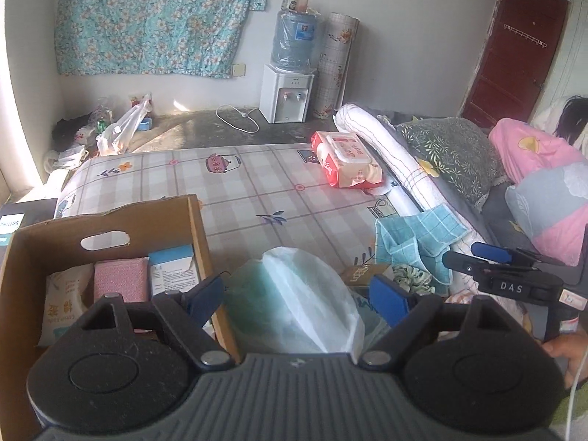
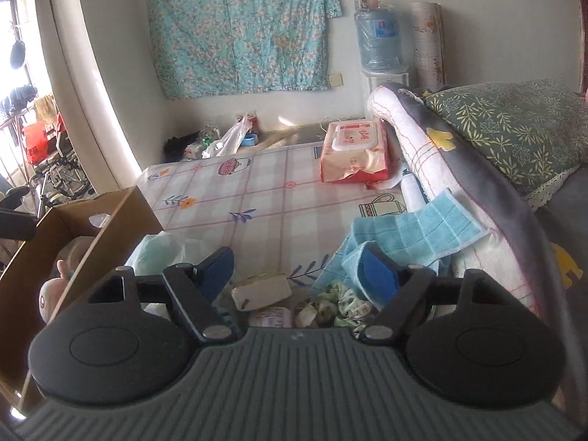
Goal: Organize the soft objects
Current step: 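Reach the left gripper to the blue-green towel on the bed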
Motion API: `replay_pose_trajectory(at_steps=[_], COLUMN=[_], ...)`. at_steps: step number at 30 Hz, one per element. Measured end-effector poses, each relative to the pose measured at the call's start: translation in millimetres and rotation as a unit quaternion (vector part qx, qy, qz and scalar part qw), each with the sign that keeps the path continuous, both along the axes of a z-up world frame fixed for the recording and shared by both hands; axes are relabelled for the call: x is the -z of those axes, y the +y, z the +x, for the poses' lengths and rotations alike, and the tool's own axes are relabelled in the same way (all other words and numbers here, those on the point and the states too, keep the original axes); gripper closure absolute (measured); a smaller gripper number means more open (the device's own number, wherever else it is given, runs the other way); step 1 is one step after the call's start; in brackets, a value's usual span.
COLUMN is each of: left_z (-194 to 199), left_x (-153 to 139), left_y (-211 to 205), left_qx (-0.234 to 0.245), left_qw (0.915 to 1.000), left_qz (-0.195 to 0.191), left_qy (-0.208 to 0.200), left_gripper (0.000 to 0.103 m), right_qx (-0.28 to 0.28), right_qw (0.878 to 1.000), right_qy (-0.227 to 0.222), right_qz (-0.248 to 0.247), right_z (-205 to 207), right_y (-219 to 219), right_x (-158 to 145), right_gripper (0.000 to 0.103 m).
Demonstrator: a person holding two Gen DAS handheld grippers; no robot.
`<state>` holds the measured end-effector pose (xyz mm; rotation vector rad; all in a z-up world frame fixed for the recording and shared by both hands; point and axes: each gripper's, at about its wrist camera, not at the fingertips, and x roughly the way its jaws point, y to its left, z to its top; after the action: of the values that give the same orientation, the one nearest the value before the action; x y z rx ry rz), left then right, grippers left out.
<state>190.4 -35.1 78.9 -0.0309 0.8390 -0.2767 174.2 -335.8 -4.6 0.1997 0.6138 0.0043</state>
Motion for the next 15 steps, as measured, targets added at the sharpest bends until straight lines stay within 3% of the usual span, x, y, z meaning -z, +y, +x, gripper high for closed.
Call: replay_pose_trajectory(at_steps=[3,8,12,14,15], left_z=[54.7,128.0,168.1,184.6,191.5], left_x=[14.4,55.9,85.5,97.2,102.0], left_y=[-32.5,-83.7,-111.3,-122.2,-126.1], left_qx=[0.016,0.032,0.046,0.051,0.052], left_qw=[0.9986,0.9933,0.9861,0.9832,0.9818], left_qz=[-0.005,-0.009,-0.032,-0.041,-0.046], left_qy=[0.049,0.111,0.156,0.171,0.177], left_gripper=[0.016,0.034,0.041,0.043,0.043], right_qx=[-0.002,-0.011,-0.025,-0.026,-0.026], right_qw=[0.999,0.997,0.994,0.993,0.992], right_qy=[0.018,0.065,0.091,0.105,0.113], right_qz=[-0.033,-0.047,-0.054,-0.052,-0.048], right_z=[27.7,73.3,101.6,110.8,114.5], right_y=[-12.4,-28.9,-36.4,-40.4,-43.0], right_x=[16.8,43.0,62.5,69.6,73.4], right_gripper=[0.032,0.048,0.06,0.084,0.09])
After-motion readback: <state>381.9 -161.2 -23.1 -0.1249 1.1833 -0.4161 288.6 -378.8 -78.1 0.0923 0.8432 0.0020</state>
